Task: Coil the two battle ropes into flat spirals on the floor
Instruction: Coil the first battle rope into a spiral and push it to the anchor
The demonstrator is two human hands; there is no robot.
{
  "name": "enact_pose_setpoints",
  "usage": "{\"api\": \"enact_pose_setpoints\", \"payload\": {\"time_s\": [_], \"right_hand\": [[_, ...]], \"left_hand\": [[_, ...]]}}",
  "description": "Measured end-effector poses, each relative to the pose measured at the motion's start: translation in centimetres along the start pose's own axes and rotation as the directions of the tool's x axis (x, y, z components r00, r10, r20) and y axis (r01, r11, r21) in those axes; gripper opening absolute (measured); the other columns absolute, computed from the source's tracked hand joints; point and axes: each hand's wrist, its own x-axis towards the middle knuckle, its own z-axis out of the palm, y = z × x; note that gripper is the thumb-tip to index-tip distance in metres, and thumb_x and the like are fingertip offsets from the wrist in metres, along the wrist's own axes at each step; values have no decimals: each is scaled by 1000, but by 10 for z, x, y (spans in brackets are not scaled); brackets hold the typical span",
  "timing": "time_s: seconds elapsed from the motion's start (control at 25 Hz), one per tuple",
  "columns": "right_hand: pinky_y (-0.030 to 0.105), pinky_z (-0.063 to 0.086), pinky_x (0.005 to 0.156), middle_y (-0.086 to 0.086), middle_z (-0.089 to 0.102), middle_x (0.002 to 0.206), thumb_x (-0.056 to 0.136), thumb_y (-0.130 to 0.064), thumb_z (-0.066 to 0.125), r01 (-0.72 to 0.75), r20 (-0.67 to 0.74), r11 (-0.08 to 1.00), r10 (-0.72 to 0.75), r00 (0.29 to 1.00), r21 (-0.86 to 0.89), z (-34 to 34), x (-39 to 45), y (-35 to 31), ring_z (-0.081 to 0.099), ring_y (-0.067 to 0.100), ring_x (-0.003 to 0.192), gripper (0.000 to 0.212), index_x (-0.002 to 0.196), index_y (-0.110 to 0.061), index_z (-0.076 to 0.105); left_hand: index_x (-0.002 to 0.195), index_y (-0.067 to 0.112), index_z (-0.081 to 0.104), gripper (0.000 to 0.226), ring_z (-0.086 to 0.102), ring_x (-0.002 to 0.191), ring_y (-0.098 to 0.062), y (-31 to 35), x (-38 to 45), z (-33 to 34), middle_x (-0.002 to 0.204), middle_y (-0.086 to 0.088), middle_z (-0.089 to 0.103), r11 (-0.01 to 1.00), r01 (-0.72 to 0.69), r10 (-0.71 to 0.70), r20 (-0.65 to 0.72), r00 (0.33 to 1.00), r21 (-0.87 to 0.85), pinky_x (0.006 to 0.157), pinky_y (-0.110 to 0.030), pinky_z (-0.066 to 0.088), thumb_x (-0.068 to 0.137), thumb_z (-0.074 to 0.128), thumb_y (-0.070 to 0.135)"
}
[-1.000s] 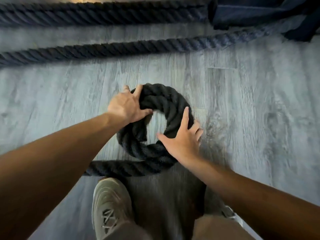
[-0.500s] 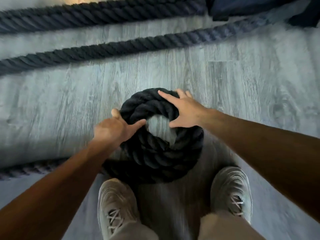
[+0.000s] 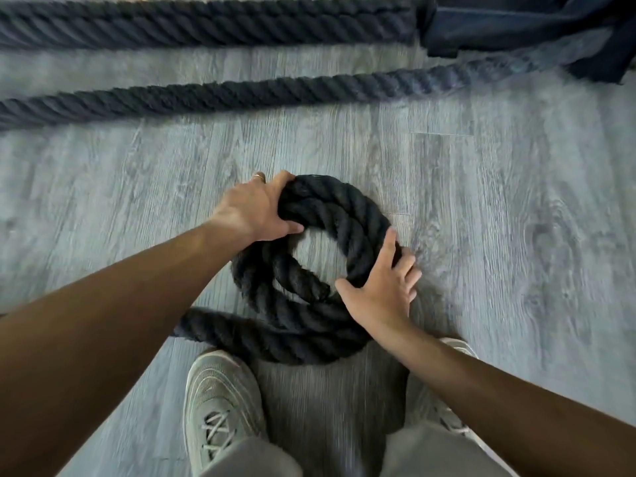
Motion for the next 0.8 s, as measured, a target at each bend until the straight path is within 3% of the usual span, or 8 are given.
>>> {"api": "enact_pose_setpoints", "payload": {"time_s": [0.16,0.32,0.4,0.48,0.56,0.6,0.68,0.8], "right_hand": [[58,24,116,2,9,154,74,-44,77,242,192,968,-225,955,-72,-30,50,-1,15,31,136,122,157,-39,-12],[56,31,115,-8,4,163,79,-45,82,595,542,775,-413,732,-213,-77,126,-31,8,31,149,119,155,-50,-10],[54,29,116,-10,3,166,79,-42,83,647,556,734,-456,694,-205,-84,139,-45,8,29,151,116,156,-51,-4],[58,26,118,-3,1,168,79,-46,81,569,397,793,-461,794,-217,-74,122,-43,8,32,151,114,157,-46,-2],[62,21,117,10,-1,167,81,-62,71,299,115,921,-279,954,-249,-52,86,-22,8,40,148,114,157,-40,-10],[63,20,114,15,1,166,82,-69,63,142,8,966,-143,990,-217,-41,64,-10,10,43,147,112,157,-36,-12],[62,20,113,20,10,162,85,-70,55,-55,-63,992,48,997,-109,-27,32,7,15,44,144,106,159,-31,-11],[59,22,111,18,15,159,87,-52,60,-22,-42,994,18,999,-106,-28,30,10,20,40,139,104,160,-26,-10]], "left_hand": [[128,25,35,91,63,81,-33,-8,-18,-6,94,-13,59,988,124,-126,-15,992,-92,71,-41,53,64,60,84],[127,22,30,101,66,93,-39,1,-78,21,99,-11,65,884,311,-300,87,950,-350,73,-42,53,59,59,90],[127,19,32,107,67,95,-40,12,-83,25,100,-13,68,888,376,-362,100,927,-263,68,-39,47,55,53,96],[130,15,36,120,67,86,-33,16,-70,10,89,-8,66,916,396,-382,156,911,-67,60,-34,40,48,44,102],[127,13,47,127,58,65,-24,12,-57,-4,74,-1,57,929,361,-370,225,901,80,50,-30,33,41,37,106],[126,13,52,127,56,60,-22,9,-51,-10,73,-1,57,930,348,-367,217,905,122,47,-29,31,41,33,107],[136,17,47,125,65,75,-28,7,-39,-19,100,-9,68,932,313,-334,97,937,183,48,-30,35,50,26,106],[147,30,28,98,58,115,-41,13,-10,-28,144,-20,45,989,100,-97,-31,995,113,74,-45,51,72,40,91]]}}
